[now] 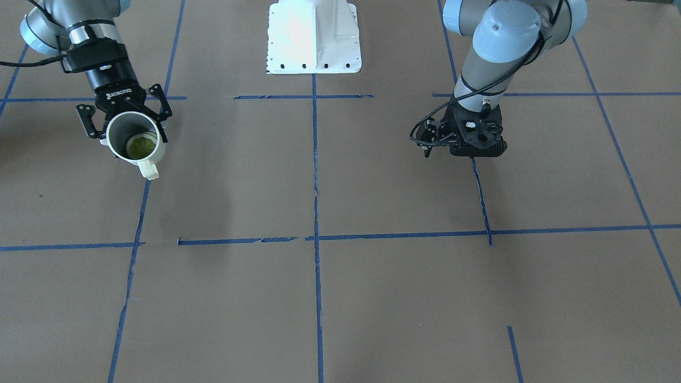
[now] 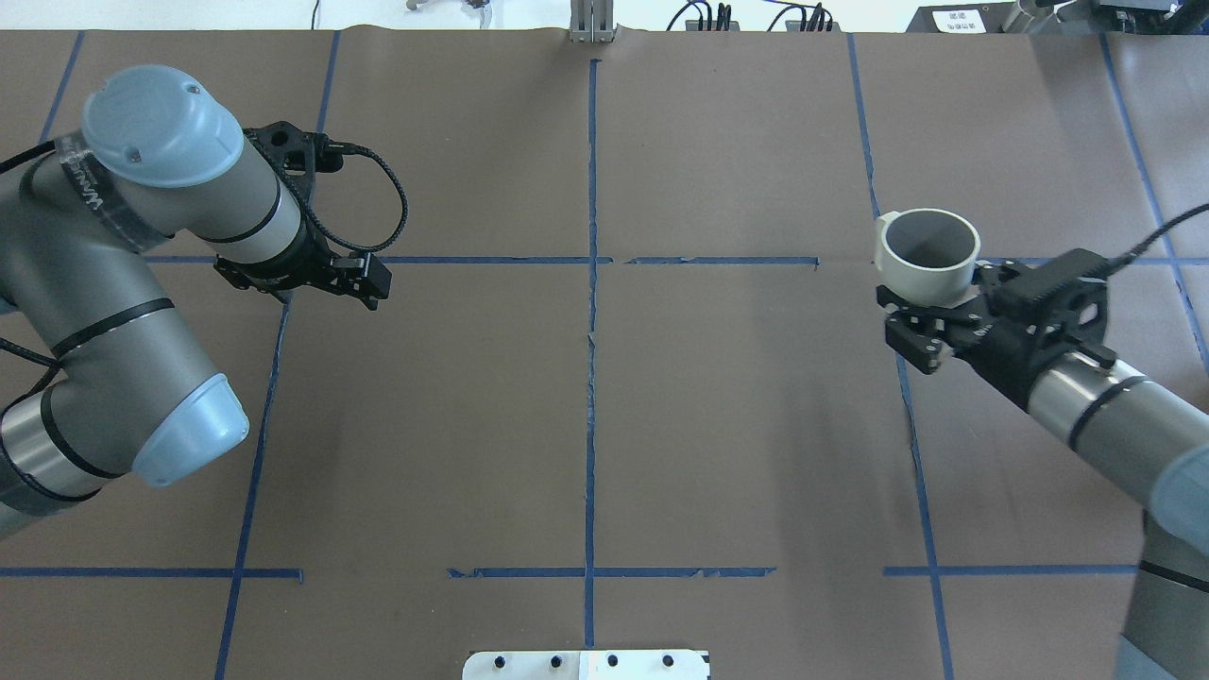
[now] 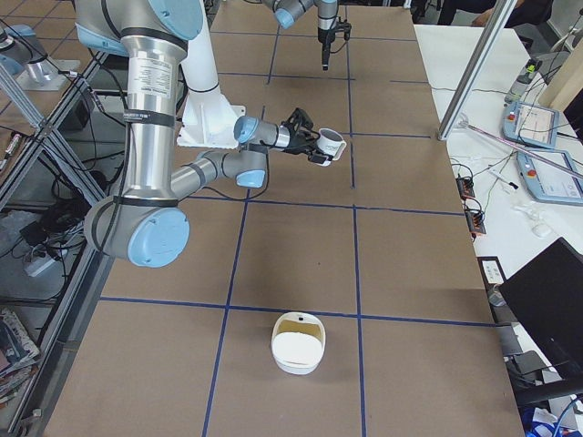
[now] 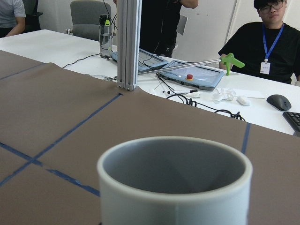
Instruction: Left arm hands cup to right arm to dump lemon
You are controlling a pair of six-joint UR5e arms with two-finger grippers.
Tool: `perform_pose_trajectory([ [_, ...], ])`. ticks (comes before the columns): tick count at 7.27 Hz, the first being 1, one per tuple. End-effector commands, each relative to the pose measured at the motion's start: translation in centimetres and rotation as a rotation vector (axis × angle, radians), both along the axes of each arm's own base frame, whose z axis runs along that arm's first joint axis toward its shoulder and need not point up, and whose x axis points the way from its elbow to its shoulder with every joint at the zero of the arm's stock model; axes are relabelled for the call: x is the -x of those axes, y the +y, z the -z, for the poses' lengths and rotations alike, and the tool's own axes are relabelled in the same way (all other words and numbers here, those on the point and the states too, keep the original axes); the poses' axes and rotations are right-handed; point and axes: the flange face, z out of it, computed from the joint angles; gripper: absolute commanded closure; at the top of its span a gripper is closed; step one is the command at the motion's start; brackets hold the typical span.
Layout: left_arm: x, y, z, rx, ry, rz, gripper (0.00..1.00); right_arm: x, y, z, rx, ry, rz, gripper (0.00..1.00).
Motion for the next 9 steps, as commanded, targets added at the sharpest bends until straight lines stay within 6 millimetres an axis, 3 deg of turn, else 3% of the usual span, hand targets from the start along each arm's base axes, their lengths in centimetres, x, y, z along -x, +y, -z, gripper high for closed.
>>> perform_pose_trajectory([
  [1,-1.2,0.8,0.3,0.025,0.004,0.005,0.00,-7.3,3.5,-8.0,-0.032,-0.067,0.000,0.96],
  [3,-1.4,1.0,0.2,0.024,0.003,0.002,0.00,-10.7,5.2,-17.5,-0.019,-0.269,-0.004,0.98],
  [4,-1.4,1.0,0.2,0.025,0.002,0.002,0.00,-12.4,5.9,-20.6,-0.010,-0.348,-0.004,0.98],
  [7,-1.5,1.1,0.5,0.031,0.008,0.012,0.00,-17.3,6.0,-24.5,0.067,-0.525,-0.096,0.99],
  [8,-2.9,2.3,0.4,0.044,0.009,-0.003,0.00,-19.7,6.3,-27.1,0.106,-0.564,-0.142,0.99],
  [9,-3.1,2.5,0.4,0.043,0.010,-0.006,0.00,-21.2,6.4,-28.2,0.121,-0.629,-0.167,0.99],
])
